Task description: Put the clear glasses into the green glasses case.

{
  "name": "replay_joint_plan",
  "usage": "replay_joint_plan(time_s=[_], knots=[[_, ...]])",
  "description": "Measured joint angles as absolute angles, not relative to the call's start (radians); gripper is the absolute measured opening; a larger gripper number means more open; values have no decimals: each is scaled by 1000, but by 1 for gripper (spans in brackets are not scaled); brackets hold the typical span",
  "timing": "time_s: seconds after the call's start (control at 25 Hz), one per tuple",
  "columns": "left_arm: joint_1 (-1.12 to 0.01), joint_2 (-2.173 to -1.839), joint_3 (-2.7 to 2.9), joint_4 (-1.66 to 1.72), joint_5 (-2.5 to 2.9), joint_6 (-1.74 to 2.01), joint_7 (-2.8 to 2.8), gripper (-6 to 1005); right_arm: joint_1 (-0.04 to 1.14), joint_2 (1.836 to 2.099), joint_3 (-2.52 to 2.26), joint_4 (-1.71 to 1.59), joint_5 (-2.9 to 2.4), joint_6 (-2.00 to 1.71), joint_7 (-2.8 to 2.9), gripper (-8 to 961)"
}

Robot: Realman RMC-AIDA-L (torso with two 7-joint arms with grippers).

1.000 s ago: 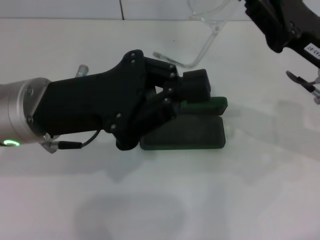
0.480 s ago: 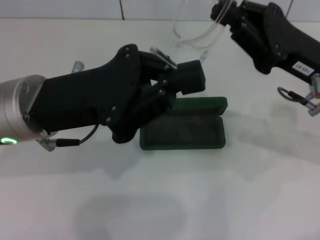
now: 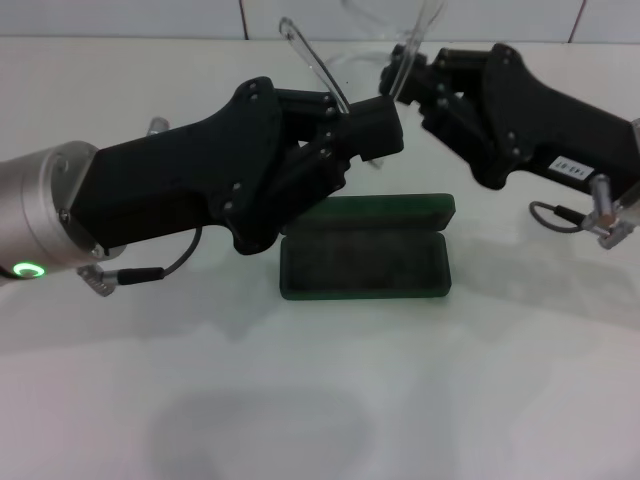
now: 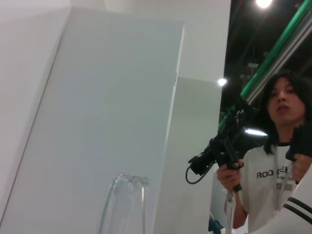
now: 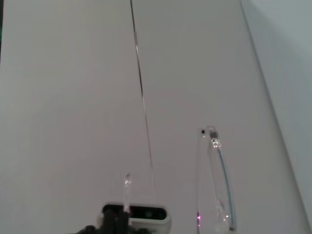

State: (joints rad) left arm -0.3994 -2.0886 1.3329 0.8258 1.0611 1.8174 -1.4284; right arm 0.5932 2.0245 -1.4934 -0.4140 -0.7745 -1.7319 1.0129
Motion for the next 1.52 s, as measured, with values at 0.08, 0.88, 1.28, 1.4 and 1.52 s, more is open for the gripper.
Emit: replay_joint_plan(time_s=[0.08, 0.88, 1.28, 1.4, 1.52], knots=[[-404, -2088, 1333, 813, 1061, 1815, -1427, 40, 598, 2025, -1508, -415, -776, -1728, 1013, 51], [-385, -2088, 1286, 798, 1057, 1815, -1424, 39, 605, 2020, -1557, -429, -791, -1680, 1011, 52], [-387, -2088, 1272, 797, 1054, 1814, -1420, 39, 609, 2020, -1558, -429, -827, -1672, 1011, 53], [-388, -2088, 1272, 797, 1054, 1813, -1420, 40, 611, 2020, -1556, -429, -832, -1669, 1011, 54], [-390, -2088, 1271, 791, 1054, 1812, -1420, 40, 619, 2020, -1558, -430, -838, -1667, 1011, 54]])
